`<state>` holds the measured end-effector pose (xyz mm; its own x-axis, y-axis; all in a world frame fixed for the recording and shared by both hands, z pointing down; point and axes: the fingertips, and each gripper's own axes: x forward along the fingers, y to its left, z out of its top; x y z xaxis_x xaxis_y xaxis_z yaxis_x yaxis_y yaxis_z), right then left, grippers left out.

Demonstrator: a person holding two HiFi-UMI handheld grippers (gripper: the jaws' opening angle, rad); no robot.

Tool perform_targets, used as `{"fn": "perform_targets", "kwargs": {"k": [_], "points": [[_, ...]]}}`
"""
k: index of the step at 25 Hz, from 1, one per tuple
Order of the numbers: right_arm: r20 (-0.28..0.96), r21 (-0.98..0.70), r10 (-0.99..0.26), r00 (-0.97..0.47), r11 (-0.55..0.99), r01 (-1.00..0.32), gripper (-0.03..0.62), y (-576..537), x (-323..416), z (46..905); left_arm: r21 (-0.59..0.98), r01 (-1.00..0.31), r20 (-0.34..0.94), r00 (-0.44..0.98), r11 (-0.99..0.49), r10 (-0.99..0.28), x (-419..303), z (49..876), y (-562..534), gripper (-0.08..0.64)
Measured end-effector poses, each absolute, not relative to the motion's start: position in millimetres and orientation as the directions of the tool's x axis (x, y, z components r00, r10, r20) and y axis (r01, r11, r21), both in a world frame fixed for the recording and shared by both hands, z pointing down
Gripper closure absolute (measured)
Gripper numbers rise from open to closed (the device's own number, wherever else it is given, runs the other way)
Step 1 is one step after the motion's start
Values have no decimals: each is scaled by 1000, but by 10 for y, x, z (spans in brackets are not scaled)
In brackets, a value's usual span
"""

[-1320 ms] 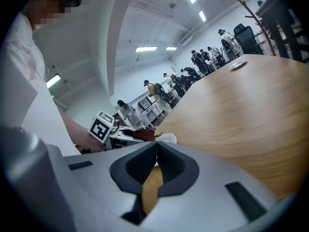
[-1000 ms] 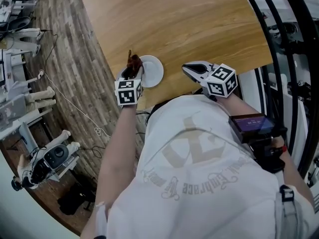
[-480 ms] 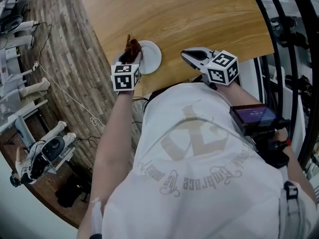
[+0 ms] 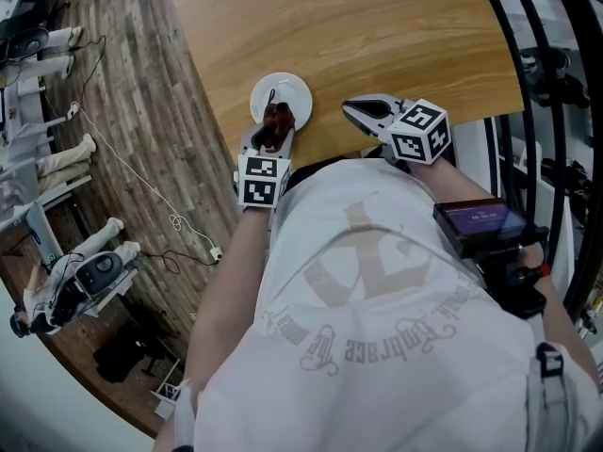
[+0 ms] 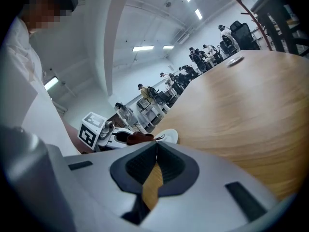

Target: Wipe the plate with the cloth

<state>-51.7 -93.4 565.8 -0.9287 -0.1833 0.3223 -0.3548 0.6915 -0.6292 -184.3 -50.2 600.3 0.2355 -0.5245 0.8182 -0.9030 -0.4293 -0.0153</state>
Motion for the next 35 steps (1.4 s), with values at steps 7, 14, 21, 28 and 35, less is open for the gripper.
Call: {"fn": "perform_targets", "kwargs": {"k": [7,14,21,28,35], "points": [[330,-627,-191,-925,688,-366,578,-965,-480,5672,-56,-889,814,222,-454,-536,-1883,6006,-691,391],[341,-636,-235,-910,655,-408,578,-1016,-384,5703,-119,-843,828,208,-525,-521,-1983,6095,-1104,391],[347,-641,-258,-902,637,-429,578,-1058,-334,5708,-144,-816,819,219,-560,-530,-1978,6046,-1493,391],[339,-642,-251,-907,643,-418,578,-1071,-395,5676,-114,-783,836,258,-612,-485,-1786,6070,-1345,391],[336,-643,-218,-916,658,-392,578,-1018,-457,5682,-52,-813,838,281,-580,-469,-1691,6036,-837,391]]}}
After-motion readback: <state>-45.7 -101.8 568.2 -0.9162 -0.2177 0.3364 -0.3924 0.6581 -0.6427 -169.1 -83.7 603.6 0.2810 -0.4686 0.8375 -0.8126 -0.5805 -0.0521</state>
